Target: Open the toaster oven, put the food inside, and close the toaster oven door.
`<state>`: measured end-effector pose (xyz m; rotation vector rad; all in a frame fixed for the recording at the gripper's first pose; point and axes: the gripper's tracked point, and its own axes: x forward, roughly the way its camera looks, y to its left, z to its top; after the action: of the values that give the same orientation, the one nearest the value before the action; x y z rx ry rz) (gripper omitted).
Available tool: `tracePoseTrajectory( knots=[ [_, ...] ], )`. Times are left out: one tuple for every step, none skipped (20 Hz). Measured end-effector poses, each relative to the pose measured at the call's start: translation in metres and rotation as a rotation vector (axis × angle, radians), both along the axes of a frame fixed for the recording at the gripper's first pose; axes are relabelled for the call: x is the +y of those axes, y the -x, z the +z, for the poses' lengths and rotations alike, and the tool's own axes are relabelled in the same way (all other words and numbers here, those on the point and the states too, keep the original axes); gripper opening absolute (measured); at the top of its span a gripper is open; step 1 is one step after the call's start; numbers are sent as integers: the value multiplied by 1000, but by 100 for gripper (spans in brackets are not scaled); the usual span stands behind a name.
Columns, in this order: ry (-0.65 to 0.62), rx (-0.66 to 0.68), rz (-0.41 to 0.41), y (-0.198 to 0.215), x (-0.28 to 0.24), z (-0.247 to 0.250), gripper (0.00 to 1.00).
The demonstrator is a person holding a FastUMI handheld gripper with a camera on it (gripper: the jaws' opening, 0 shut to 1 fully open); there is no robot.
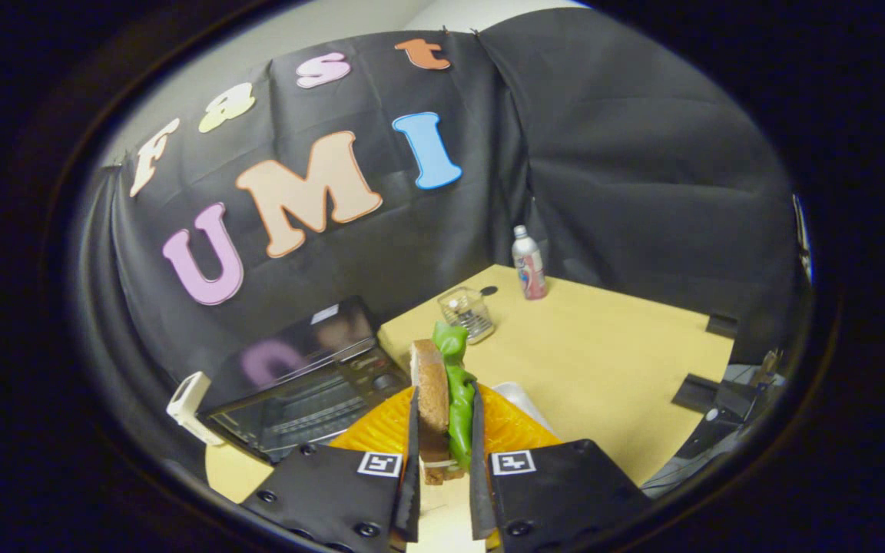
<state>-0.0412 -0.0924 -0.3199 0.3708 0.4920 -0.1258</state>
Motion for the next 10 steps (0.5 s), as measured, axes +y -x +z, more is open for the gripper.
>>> tracePoseTrajectory(
  knots=[
    [-29, 1, 11, 4, 12, -2, 28],
    [-61, 2, 25, 7, 27, -5, 28],
    [-94, 4, 38, 10, 42, -9, 28],
    [-130, 13, 50, 11, 56, -15, 28],
    [-161, 22, 63, 12, 70, -22, 28],
    [-190, 30, 73, 12, 82, -29, 28],
    [-219, 37, 82, 12, 95, -35, 28],
    [-251, 50, 89, 11, 107, -41, 28],
    [-280, 58, 96, 9, 119, -48, 28],
    [-304, 62, 104, 5, 129, -51, 28]
  ],
)
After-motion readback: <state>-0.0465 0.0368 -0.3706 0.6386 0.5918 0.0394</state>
